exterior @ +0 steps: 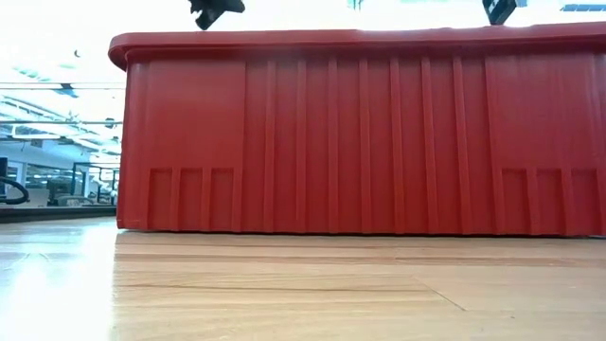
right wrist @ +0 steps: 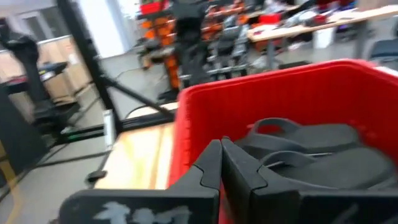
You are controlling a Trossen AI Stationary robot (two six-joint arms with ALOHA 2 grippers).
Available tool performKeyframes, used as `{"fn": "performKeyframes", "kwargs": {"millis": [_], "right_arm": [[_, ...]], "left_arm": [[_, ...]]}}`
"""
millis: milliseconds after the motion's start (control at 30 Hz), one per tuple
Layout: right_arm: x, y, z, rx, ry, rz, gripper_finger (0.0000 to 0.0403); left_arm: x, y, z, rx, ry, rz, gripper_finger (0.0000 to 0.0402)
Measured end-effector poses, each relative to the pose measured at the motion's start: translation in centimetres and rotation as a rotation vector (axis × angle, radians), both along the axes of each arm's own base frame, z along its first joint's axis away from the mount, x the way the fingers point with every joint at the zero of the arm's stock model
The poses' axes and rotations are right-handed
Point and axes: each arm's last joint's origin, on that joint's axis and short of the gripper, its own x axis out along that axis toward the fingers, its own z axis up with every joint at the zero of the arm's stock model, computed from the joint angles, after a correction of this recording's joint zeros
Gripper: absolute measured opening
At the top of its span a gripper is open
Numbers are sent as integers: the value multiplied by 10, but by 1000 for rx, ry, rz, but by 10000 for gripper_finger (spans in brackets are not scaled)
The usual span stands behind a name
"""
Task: Pick and place slides into bin
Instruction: Return to Home Position
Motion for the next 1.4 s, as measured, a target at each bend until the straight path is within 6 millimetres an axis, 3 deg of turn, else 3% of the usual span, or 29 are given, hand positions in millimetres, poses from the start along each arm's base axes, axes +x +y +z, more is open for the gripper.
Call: {"fn": "performKeyframes", "kwargs": {"millis": [133,300,467,667,833,1033,1400], "right_arm": [[-7,-2,-6,-4,-27,-41,0],[-21,-5,-5,13,-111,-43,0],[-28,-7,-16,25,-120,-47,0],[-27,-8,-30,48,-111,-94,0],[-25,-7,-27,-21,-183,-88,0],[-25,-7,-24,-99,-204,-87,0],[-24,-7,-25,2,-203,-85,0]], "left_arm": [[-18,-11,-31,-102,-208,81,1],[-49,-19,-31,-109,-487,112,0],[-81,-20,-25,-77,-567,159,0],[-112,-14,-38,-54,-610,205,0],[-128,-10,-54,-60,-626,198,0],[-145,-4,-49,-9,-712,189,1],[-151,-3,-47,197,-721,159,0]]}}
